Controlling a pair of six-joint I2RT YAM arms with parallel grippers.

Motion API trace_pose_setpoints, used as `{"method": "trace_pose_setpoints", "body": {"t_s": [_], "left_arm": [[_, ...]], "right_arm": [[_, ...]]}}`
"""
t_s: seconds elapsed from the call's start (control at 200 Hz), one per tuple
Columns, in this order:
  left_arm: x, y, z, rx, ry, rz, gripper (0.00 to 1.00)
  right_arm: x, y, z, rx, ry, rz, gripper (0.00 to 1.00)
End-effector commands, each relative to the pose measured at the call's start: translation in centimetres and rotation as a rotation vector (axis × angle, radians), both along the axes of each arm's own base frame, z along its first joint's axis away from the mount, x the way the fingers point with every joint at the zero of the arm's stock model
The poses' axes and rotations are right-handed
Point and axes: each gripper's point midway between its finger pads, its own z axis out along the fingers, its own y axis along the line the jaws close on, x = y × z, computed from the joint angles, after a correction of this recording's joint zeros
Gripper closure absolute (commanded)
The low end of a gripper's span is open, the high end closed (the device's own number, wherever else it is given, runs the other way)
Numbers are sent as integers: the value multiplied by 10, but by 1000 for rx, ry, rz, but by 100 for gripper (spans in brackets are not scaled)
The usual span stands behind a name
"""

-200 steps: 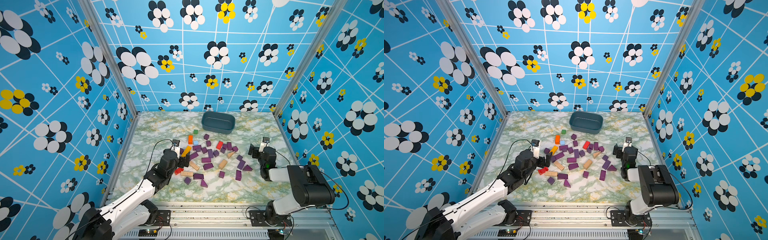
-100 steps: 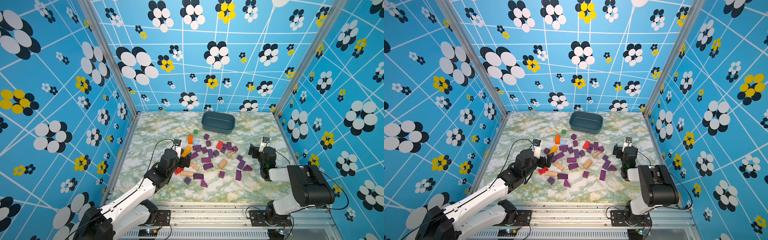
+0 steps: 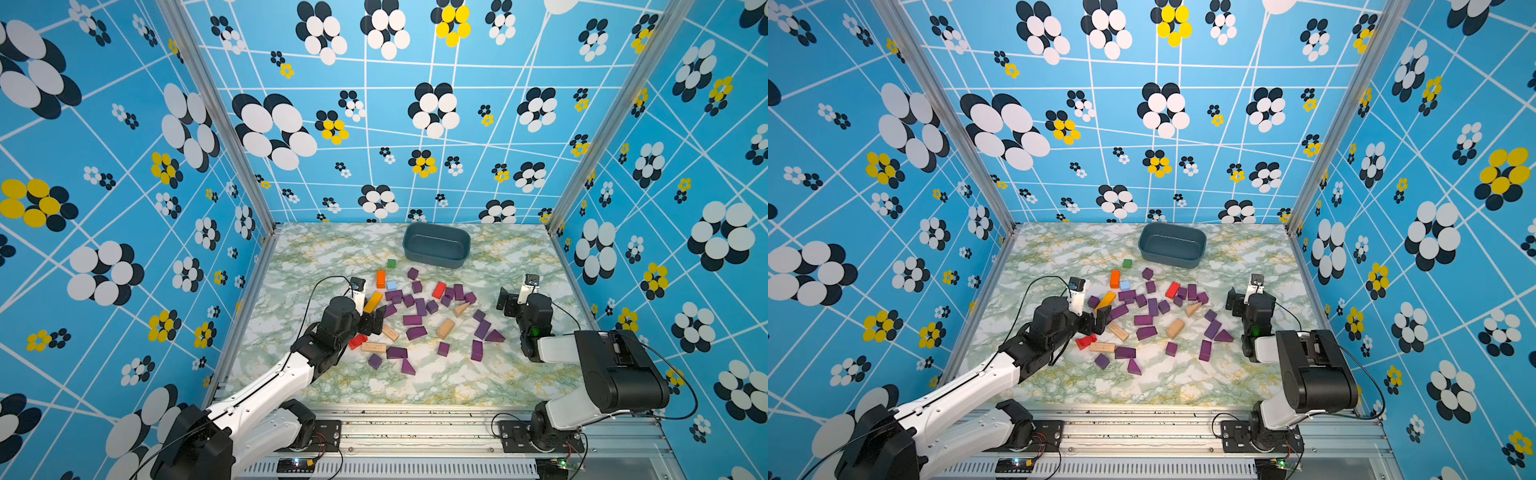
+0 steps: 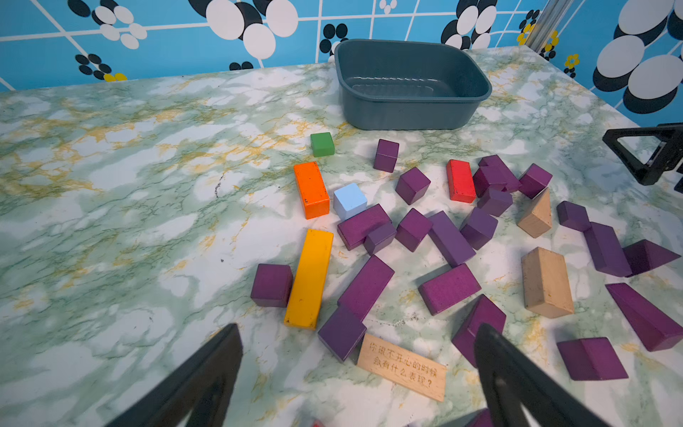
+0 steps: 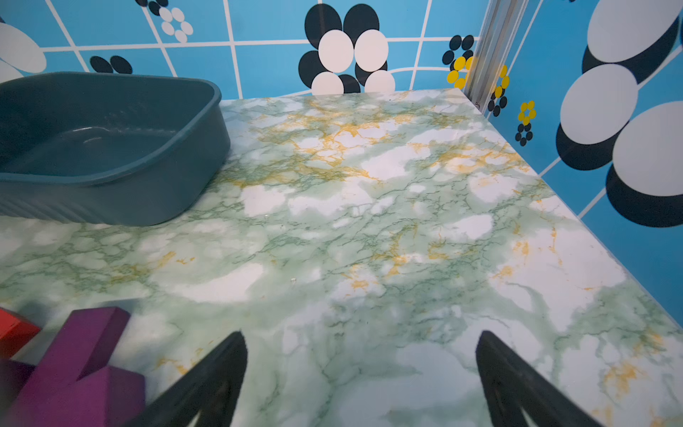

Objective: Pick purple bricks into the storage bin
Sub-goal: Pick up the building block from the center of the board.

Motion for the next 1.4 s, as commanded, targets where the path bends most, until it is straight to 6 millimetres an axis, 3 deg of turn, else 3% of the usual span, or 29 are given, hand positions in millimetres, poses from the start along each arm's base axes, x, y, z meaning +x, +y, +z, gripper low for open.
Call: {"method": "trace_pose_setpoints", "body": {"t_s": [0.0, 0.085, 0.285, 0.38, 0.61, 0.859, 1.014, 1.039, 1.124, 1.394], "left_arm": [[0, 0, -2, -33, 8, 1, 1], [1, -1, -2, -33, 7, -1, 0], [3, 1, -2, -38, 11, 9, 0], [3, 0, -4, -44, 20, 7, 1], [6, -3, -4, -52, 19, 1, 1], [17, -12, -9, -59, 50, -22, 1], [19, -16, -8, -76, 59, -28, 1], [19, -16, -7, -78, 58, -29, 0], [20, -16, -6, -79, 55, -29, 1], [20, -15, -8, -72, 64, -23, 0]], "right_arm": [[6, -5, 11, 9, -42, -27, 1], [-6, -19, 26, 16, -84, -109, 1], [-15, -17, 55, 42, -63, -107, 1], [-16, -7, 62, 107, -37, -64, 1], [-26, 27, 56, 241, 151, 69, 1], [-44, 43, 47, 290, 354, 97, 2], [-57, 54, 39, 162, 541, 142, 1], [-60, 64, 37, 111, 579, 169, 1], [-66, 62, 38, 13, 655, 156, 1], [-76, 67, 33, 62, 659, 165, 1]]}}
